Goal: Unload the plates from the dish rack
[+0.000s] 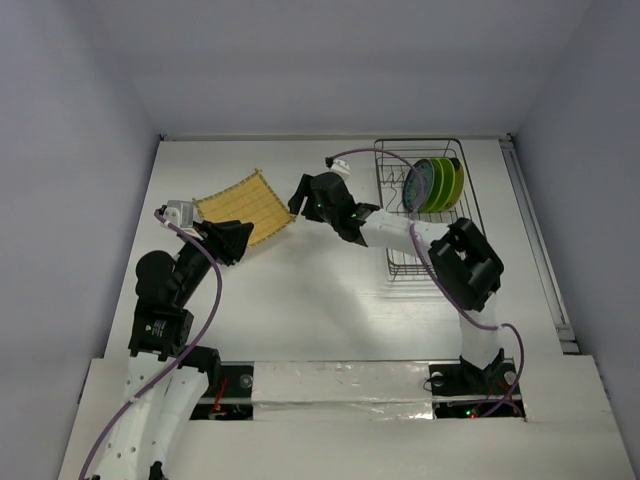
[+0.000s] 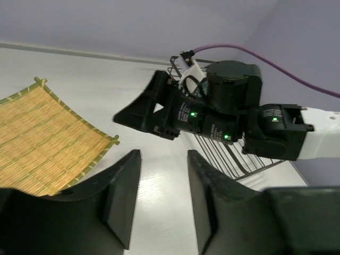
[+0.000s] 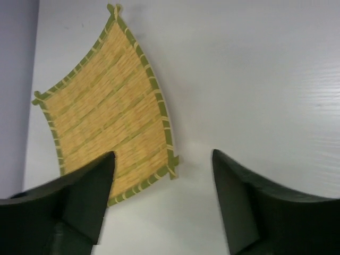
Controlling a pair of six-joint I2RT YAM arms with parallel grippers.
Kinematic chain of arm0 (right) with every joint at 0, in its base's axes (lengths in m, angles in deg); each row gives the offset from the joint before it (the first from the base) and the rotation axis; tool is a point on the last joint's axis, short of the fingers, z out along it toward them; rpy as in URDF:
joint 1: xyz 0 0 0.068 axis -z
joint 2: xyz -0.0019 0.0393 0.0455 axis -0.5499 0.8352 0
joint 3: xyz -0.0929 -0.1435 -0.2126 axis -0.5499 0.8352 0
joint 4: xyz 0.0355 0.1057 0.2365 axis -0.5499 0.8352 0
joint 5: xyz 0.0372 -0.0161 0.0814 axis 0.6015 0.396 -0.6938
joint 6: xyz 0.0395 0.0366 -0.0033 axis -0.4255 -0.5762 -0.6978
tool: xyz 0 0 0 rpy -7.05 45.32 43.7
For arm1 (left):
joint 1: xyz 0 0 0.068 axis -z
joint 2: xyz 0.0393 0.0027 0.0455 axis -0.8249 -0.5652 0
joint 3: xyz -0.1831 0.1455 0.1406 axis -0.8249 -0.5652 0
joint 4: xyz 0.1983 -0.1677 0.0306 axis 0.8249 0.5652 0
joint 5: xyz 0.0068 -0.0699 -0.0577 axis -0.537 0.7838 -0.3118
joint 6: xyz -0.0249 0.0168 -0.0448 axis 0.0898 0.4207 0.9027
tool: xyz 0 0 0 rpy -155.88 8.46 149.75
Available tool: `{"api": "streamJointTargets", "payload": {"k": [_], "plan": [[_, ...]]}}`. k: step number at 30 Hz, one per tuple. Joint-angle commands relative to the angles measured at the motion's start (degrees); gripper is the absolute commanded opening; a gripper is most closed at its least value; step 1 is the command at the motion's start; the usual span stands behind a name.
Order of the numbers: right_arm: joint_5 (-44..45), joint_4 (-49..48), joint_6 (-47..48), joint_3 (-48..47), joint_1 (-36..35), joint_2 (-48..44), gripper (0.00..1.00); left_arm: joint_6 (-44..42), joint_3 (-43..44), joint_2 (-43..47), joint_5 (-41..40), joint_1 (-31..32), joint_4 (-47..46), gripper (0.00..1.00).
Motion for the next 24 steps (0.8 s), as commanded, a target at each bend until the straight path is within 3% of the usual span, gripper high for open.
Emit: {"api": "streamJointTargets", "payload": {"k": [1, 2, 3, 5, 6, 7, 10, 15, 16, 20, 24], "plan": [[6.47, -0.37, 4.63, 2.26, -0.38, -8.12, 0.68, -0.17, 2.35, -0.24, 0.01, -0.43, -2.38, 0.35], [7.96, 0.07, 5.78, 4.09, -0.38, -10.05, 0.40, -0.26, 2.43, -0.07, 0.01, -0.43, -2.37, 0.32], [10.50, 1.38, 6.83, 4.89, 0.40, -12.07, 0.25, -0.26, 2.44, -0.07, 0.01, -0.43, -2.37, 0.29], [11.49, 2.44, 10.70, 6.91, 3.20, -18.75, 0.08, -0.26, 2.52, 0.02, -0.07, -0.43, -2.20, 0.19], [12.54, 3.84, 11.84, 9.10, 4.44, -21.12, 0.04, -0.35, 2.52, 0.11, 0.10, -0.43, -2.11, 0.13], [12.81, 4.72, 14.64, 10.08, 5.84, -25.58, 0.02, -0.44, 2.52, 0.11, 0.10, -0.43, -2.02, 0.00], [12.64, 9.73, 19.57, 12.80, 12.52, -31.33, 0.01, -0.52, 2.79, 0.28, -0.16, -0.43, -1.85, 0.00], [14.84, 18.34, 25.47, 12.20, 20.53, -35.21, 0.13, -0.61, 2.79, 0.46, -0.16, -0.43, -1.76, 0.00], [14.22, 18.61, 26.44, 12.11, 22.54, -35.12, 0.17, -0.61, 2.79, 0.55, -0.16, -0.43, -1.76, 0.08], [11.59, 18.97, 28.19, 11.85, 26.41, -33.02, 0.35, -0.79, 2.79, 0.63, -0.34, -0.43, -1.67, 0.23], [11.14, 18.97, 29.34, 10.44, 28.10, -29.94, 0.33, -0.70, 2.70, 0.72, -0.25, -0.43, -1.76, 0.27]]}}
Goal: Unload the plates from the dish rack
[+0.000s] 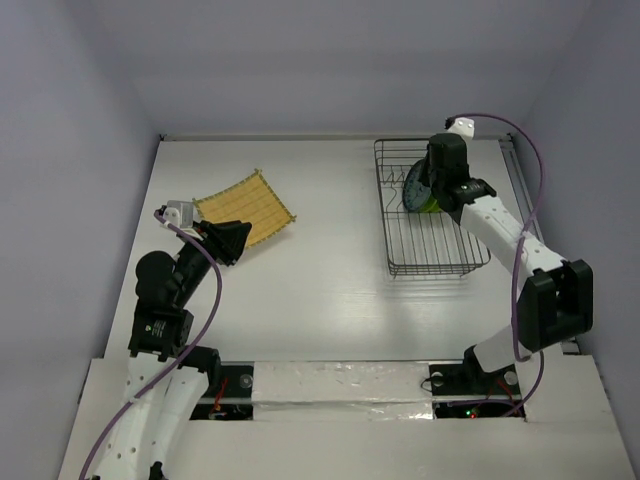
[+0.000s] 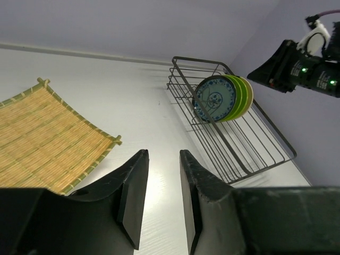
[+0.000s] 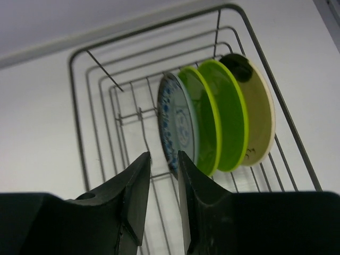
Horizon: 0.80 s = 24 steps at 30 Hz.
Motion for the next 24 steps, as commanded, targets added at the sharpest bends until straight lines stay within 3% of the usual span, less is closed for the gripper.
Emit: {"api": "streamJointTargets", "payload": {"k": [1, 21, 24], "plan": [[-1.01, 1.46, 3.33, -1.54, 1.75, 2.25, 0.32, -0.26, 2.70, 0.61, 0.18, -0.43, -1.89, 0.27], [1.71, 0.76, 4.30, -7.43, 4.40, 15.71, 0.31, -0.26, 2.61, 0.26, 0.63, -0.43, -2.15, 0.29], [3.03, 1.10, 4.48, -7.78, 4.40, 16.24, 0.26, -0.26, 2.52, 0.26, 0.71, -0.43, -2.15, 0.30]]}}
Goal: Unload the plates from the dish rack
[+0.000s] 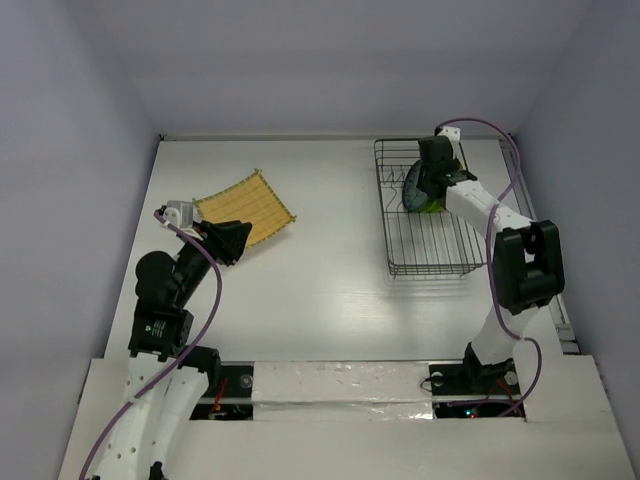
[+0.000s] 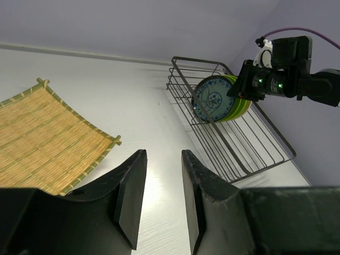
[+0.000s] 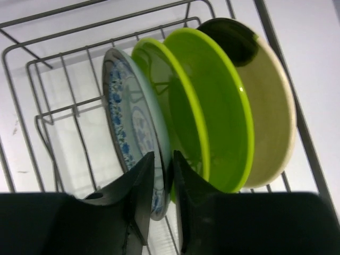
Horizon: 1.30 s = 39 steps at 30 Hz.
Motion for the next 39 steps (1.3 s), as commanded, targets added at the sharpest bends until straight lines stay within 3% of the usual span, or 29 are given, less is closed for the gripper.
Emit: {"api": "streamJointTargets", "payload": {"k": [1, 2, 4, 18, 26, 32, 39], "plan": [[2.79, -1.01, 0.41, -2.86, 0.49, -0.48, 0.22, -0.26, 2.61, 0.11, 0.67, -0.43, -2.18, 0.30], [3.23, -1.19, 0.41, -2.51, 0.49, -1.79, 0.14, -0.18, 2.52, 0.11, 0.76, -0.43, -2.26, 0.30], [4.02, -1.36, 0.68, -1.99, 0.49, -3.46, 0.10, -0.09, 2.52, 0.02, 0.84, -0.43, -2.44, 0.30], [4.73, 2.33, 2.88, -4.01, -3.02, -19.28, 0.02, -0.09, 2.44, 0.02, 0.41, -0.43, -2.53, 0.31], [-18.37, -6.89, -2.65, 9.08, -15.32, -27.73, 0.01, -0.26, 2.61, 0.28, 0.14, -0.43, -2.27, 0.32], [-24.88, -9.62, -4.77, 16.46, -27.44, -23.51, 0.01, -0.53, 2.79, 0.20, -0.30, -0.43, -1.91, 0.32], [-32.44, -13.75, -6.79, 21.47, -34.66, -16.40, 0.02, -0.44, 2.79, 0.02, -0.30, -0.43, -1.91, 0.32]]}}
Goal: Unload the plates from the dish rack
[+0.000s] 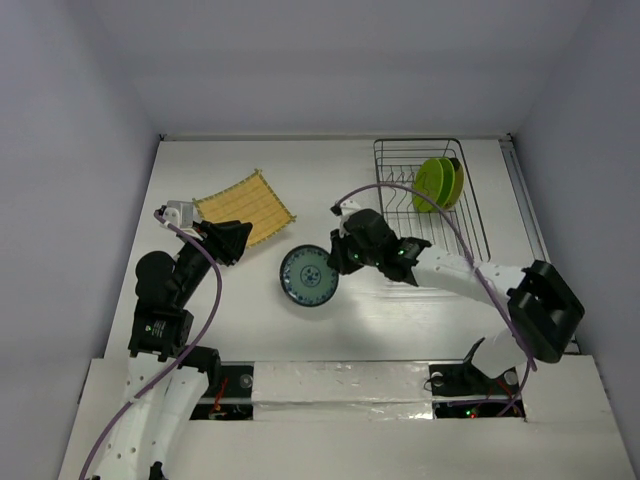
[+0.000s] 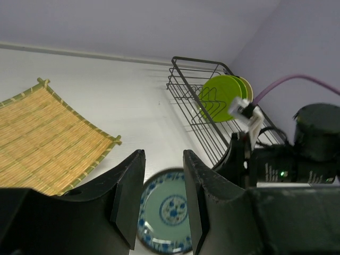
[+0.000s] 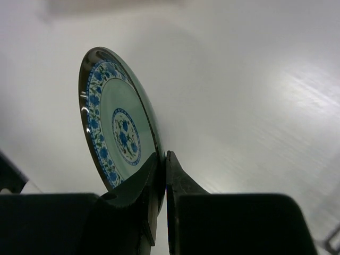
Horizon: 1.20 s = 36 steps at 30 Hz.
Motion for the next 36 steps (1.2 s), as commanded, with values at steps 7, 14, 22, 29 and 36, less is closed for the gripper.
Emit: {"api": "streamJointTargets", "payload": {"k": [7, 14, 22, 29, 36], "plan": [[-4.76, -9.80, -3.04, 2.35, -2.35, 9.33, 0.05, -0.44, 2.79, -0.24, -0.14, -0.43, -1.93, 0.32], [2.18, -7.95, -3.04, 1.47, -2.35, 11.89, 0.33, -0.35, 2.79, 0.11, -0.06, -0.43, -1.76, 0.32], [10.70, -1.02, -2.25, -0.46, -2.35, 2.06, 0.66, -0.44, 2.87, 0.46, 0.03, -0.43, -1.58, 0.32], [24.60, 1.72, -0.58, -2.66, 7.71, -7.18, 0.00, -0.44, 2.79, 0.81, 0.03, -0.43, -1.50, 0.32], [32.24, 4.71, 1.79, -10.02, 23.47, -3.94, 0.03, -0.53, 2.79, 1.34, -0.06, 0.10, -1.49, 0.32]]}}
